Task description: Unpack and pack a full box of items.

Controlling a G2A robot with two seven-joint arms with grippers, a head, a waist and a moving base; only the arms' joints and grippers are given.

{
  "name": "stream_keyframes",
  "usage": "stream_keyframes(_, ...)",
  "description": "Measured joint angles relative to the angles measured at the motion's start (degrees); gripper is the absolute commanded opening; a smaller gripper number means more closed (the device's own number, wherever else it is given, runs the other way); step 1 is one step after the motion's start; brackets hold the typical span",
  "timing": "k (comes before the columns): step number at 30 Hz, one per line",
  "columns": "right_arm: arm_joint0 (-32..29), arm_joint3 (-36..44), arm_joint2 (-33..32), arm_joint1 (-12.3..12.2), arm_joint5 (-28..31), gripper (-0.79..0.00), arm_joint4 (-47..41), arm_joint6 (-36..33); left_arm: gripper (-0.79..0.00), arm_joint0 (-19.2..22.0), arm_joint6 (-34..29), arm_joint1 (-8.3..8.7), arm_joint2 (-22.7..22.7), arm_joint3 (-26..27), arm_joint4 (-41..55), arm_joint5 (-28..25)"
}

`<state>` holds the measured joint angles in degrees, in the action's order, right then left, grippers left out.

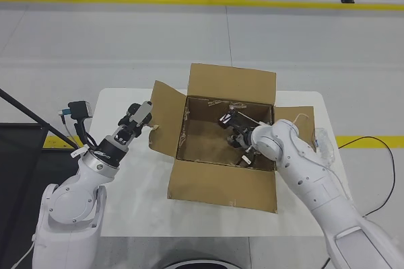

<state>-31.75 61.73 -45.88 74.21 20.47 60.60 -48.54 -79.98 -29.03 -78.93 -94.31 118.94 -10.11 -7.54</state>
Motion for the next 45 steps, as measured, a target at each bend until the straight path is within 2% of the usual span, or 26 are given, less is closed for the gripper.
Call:
stream_keyframes(5,-1.44,4.43,-2.4,-0.71,1.6,-0.785,-1.32,0.73,0.0,0.0,0.0,0.0,0.0,0.0,0.0,0.0)
stream_keyframes(11,-6.75,16.51,-9.07,-3.05,4.24,-0.785,-3.23,0.0,0.0,0.0,0.0,0.0,0.0,0.0,0.0,0.0)
stream_keyframes(18,-18.6,35.69,-22.71,-6.47,6.73,-0.785,-8.34,1.02,0.0,0.0,0.0,0.0,0.0,0.0,0.0,0.0)
stream_keyframes(27,-31.24,49.9,-38.13,-8.86,11.63,-0.785,-19.38,5.8,0.0,0.0,0.0,0.0,0.0,0.0,0.0,0.0)
stream_keyframes(39,-31.81,50.71,-38.9,-9.0,11.5,-0.785,-19.62,5.23,0.0,0.0,0.0,0.0,0.0,0.0,0.0,0.0)
stream_keyframes(45,-32.7,50.28,-39.76,-8.94,9.51,-0.785,-23.72,11.7,0.0,0.0,0.0,0.0,0.0,0.0,0.0,0.0)
